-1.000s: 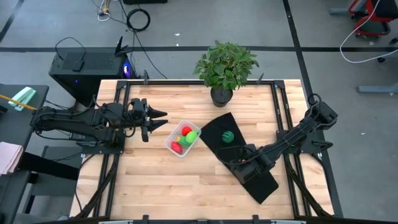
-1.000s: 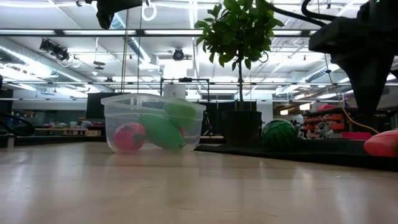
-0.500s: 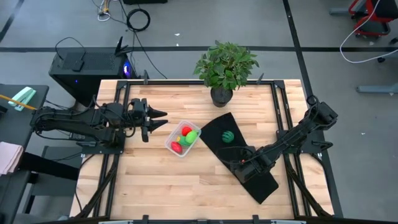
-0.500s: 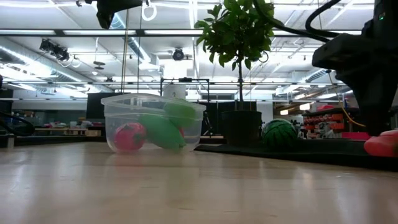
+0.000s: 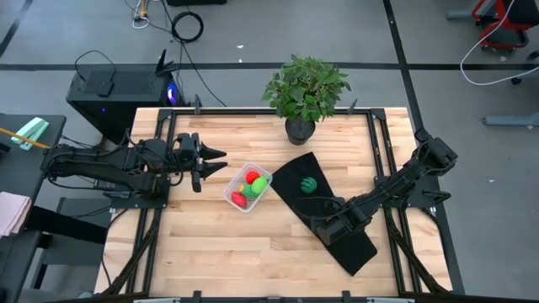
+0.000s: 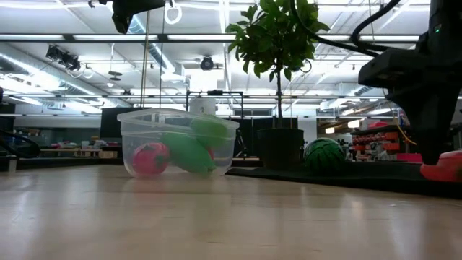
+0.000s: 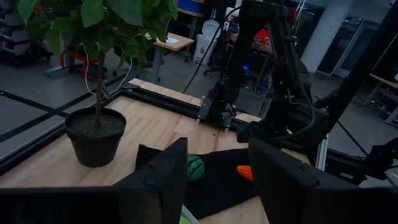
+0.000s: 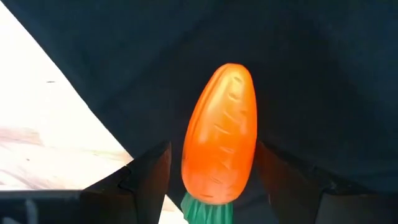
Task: Pick and placing Produce into tupperware
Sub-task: Put the orange carrot into the transparent bin
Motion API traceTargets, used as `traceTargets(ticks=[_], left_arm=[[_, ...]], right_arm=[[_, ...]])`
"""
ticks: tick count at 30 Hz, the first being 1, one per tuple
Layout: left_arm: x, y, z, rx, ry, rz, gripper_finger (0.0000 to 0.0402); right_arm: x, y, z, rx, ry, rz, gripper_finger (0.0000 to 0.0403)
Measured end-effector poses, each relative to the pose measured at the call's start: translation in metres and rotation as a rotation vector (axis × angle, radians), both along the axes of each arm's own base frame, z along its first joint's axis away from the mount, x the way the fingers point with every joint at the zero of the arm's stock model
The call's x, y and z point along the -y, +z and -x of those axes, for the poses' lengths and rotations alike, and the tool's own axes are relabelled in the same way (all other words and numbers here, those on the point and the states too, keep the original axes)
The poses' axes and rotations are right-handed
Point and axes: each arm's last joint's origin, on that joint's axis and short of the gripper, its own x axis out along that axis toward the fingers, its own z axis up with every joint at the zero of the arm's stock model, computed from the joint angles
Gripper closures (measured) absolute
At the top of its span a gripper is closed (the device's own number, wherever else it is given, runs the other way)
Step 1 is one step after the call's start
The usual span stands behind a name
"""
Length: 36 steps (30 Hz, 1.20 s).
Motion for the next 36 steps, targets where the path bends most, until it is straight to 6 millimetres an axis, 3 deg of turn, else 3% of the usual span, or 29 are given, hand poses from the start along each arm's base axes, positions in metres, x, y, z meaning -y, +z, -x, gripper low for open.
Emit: traceTargets(ticks=[9, 25, 36], left_arm=[[0.0000, 0.0001, 0.0000, 0.000, 0.000, 0.000, 0.0227], [0.0000, 0.0001, 0.0000, 0.000, 0.000, -0.001, 0.0224], [0.0000, 0.0001, 0.0000, 0.000, 0.000, -0.003, 0.0225]], right_arm=[[0.0016, -0.0032, -0.0003, 0.009, -0.001, -0.009, 0.0167], [0.0016, -0.0031, -0.0003, 0.011, 0.036, -0.001, 0.0221], [0.0017, -0.0031, -0.0002, 0.011, 0.056, 0.003, 0.0224]])
